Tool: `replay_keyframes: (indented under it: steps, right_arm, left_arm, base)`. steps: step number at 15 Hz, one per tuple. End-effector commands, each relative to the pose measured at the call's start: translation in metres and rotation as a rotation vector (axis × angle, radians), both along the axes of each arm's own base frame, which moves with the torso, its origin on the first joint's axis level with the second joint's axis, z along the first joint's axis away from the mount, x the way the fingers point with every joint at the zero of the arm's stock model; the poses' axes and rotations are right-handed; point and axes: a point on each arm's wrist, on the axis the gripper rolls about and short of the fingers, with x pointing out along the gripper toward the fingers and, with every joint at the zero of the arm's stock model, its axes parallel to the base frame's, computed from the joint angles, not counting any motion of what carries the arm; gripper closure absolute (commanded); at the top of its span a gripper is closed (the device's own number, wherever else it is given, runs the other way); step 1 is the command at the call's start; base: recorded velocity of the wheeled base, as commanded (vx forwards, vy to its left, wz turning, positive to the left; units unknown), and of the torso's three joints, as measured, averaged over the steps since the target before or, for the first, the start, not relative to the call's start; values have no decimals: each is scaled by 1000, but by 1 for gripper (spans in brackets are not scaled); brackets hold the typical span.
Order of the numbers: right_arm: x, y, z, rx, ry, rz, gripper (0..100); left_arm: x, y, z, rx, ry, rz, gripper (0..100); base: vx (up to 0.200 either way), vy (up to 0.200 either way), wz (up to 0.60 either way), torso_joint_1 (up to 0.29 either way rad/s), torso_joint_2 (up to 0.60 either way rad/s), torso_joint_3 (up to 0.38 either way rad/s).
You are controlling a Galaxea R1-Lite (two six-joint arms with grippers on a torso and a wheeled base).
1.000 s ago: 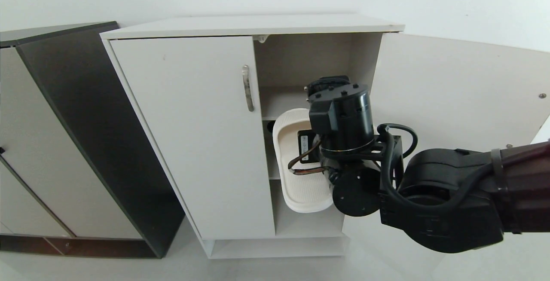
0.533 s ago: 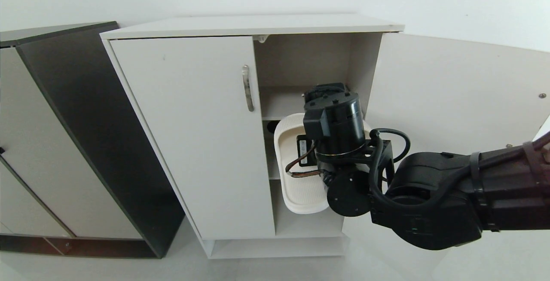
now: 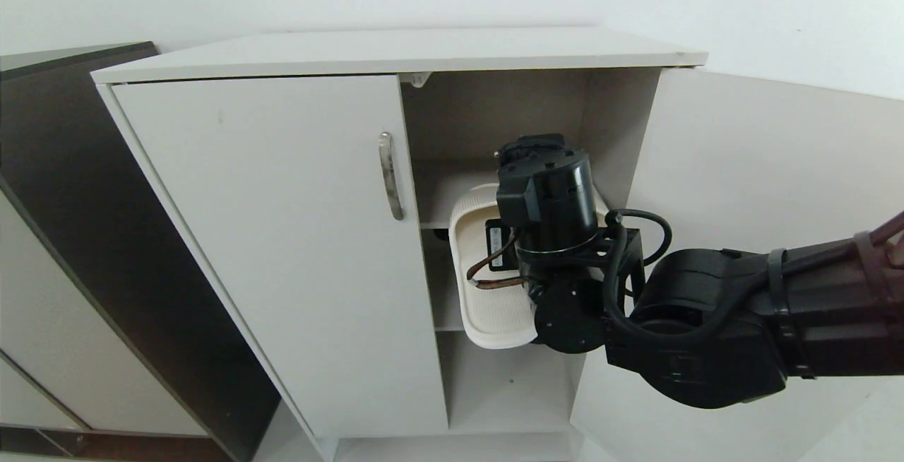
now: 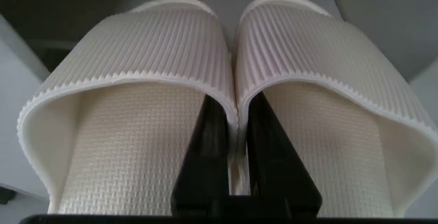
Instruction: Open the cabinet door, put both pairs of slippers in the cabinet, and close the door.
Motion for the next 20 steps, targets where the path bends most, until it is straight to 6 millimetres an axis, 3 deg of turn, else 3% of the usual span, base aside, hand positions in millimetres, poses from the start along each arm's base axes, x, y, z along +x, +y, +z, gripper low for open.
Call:
replay_keyframes:
  steps: [1, 4, 11, 14, 20]
  right_arm:
    - [0, 0, -1, -2, 1, 0, 100]
    - [1, 2, -3, 13, -6, 4, 100]
    - [4, 5, -14, 23, 8, 87, 100]
    - [31, 2, -8, 33, 3, 48, 100]
    - [65, 5, 10, 33, 14, 22, 100]
  left_arm:
    - [0, 0, 0, 0, 0, 1, 100]
    - [0, 0, 0, 0, 0, 2, 100]
    - [0, 0, 0, 0, -1, 2, 100]
    - [0, 0, 0, -2, 0, 2, 100]
    - [0, 0, 0, -3, -1, 4, 100]
  base:
    - [200, 0, 0, 2, 2, 2]
    - [200, 0, 0, 1, -1, 4]
    - [0, 0, 0, 0, 0, 0]
    - [0, 0, 0, 0, 0, 0]
    - [0, 0, 0, 0, 0, 0]
